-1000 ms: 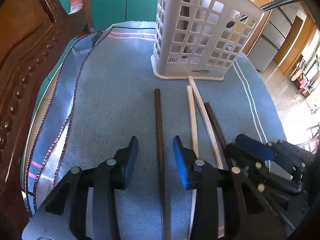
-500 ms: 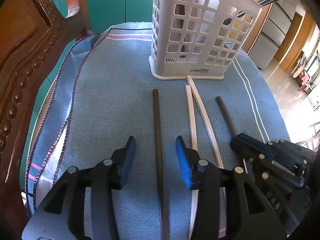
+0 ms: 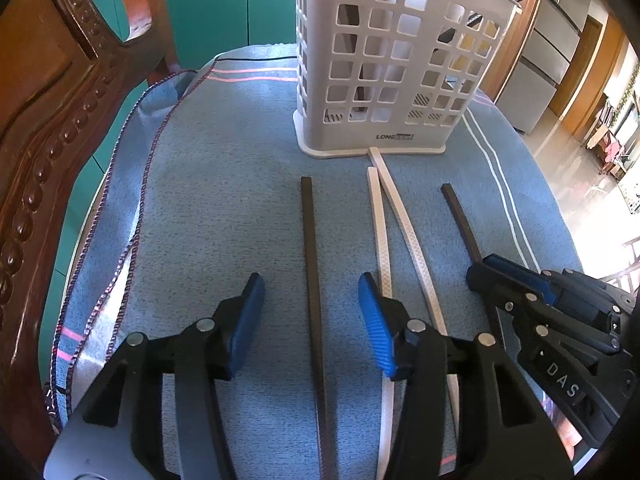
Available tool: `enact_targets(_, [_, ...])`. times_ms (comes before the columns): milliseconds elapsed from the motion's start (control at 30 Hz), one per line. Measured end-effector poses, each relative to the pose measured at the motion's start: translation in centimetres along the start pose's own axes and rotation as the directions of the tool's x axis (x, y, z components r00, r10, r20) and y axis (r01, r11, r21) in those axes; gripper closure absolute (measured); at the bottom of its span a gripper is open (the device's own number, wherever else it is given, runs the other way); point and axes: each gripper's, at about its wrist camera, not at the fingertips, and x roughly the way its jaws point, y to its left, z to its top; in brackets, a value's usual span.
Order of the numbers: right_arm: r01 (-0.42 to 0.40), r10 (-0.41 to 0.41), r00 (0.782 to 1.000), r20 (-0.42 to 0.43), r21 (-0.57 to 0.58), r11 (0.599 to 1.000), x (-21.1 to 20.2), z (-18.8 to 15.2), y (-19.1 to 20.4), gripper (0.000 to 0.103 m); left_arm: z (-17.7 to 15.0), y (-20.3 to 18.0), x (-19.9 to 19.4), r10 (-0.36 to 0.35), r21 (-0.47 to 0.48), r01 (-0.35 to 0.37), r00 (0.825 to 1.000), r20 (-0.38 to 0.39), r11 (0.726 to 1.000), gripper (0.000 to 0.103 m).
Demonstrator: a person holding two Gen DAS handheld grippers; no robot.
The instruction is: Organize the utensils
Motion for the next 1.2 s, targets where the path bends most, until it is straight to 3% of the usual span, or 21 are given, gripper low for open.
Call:
enact_targets(333, [-0.006,0.006,1.0,0.008,-0.028,1.0,-0.1,-0.2,0.7,0.075,-0.1,-0.3,0.0,0.015,0.015,-0.015,1.0,0.001,1.0,0.052])
enact_targets(800, [0.013,-0.012,1.0,0.02,-0.056,0.998,0.0,-0.3,1.0,0.073,0.1,0.3,0.0,0.033,-0.004,-0.033,0.999,0.009,0.999,0.052])
enact_targets(1200, [0.016,-0.015,1.0,0.023,-0.051,0.999,-0.1,-0.3,0.7,0.073,0.9,0.2,0.5,0.092,0.001,-0.092,0.995,0.033,0.996,0.053])
